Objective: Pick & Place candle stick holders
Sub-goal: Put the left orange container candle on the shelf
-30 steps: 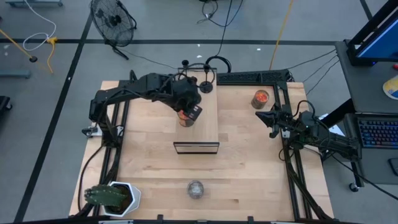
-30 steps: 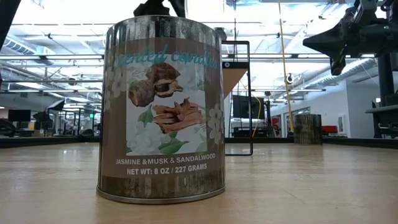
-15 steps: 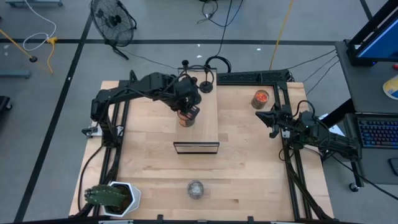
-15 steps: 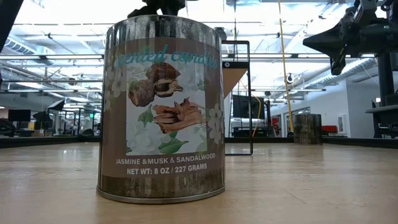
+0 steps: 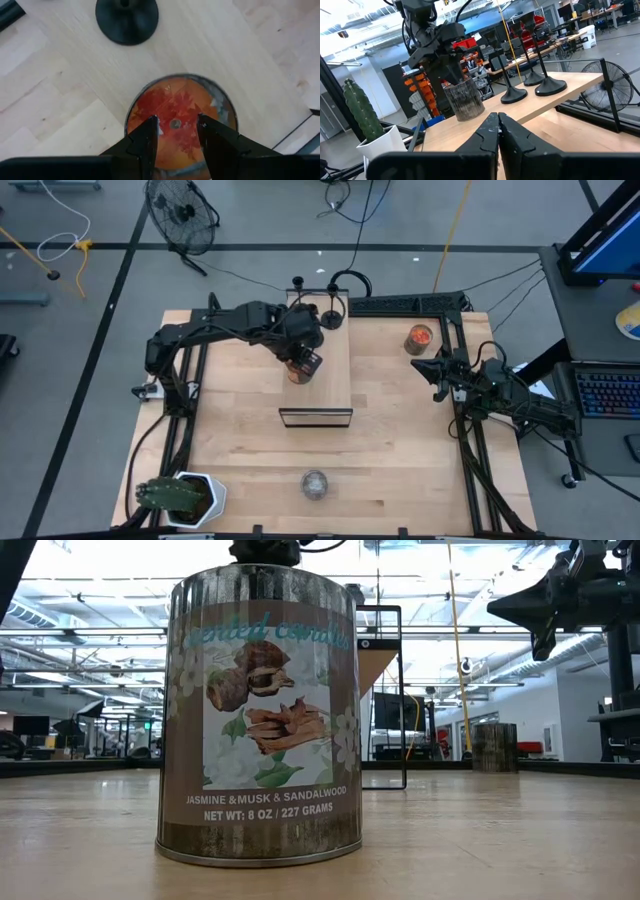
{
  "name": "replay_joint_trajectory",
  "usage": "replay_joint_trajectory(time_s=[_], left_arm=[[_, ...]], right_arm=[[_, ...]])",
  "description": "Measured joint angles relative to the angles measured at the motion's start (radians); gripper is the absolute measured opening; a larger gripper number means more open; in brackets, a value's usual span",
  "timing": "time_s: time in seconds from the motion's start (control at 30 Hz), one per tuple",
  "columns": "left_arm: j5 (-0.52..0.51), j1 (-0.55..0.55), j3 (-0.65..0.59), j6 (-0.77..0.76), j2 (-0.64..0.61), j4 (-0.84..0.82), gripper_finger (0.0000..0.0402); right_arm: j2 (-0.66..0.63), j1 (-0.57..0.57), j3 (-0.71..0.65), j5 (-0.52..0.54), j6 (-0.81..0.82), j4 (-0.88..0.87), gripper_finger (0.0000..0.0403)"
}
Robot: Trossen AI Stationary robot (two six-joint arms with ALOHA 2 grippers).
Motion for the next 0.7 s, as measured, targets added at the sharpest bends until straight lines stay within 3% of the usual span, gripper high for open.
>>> replay_joint_trajectory(time_s=[0.7], left_arm=[[0.006,0.0,-0.029,-0.003,-0.001,0.042,0.0143]], right_arm=[[0.0,0.0,0.0,0.0,0.0,0.0,0.0]])
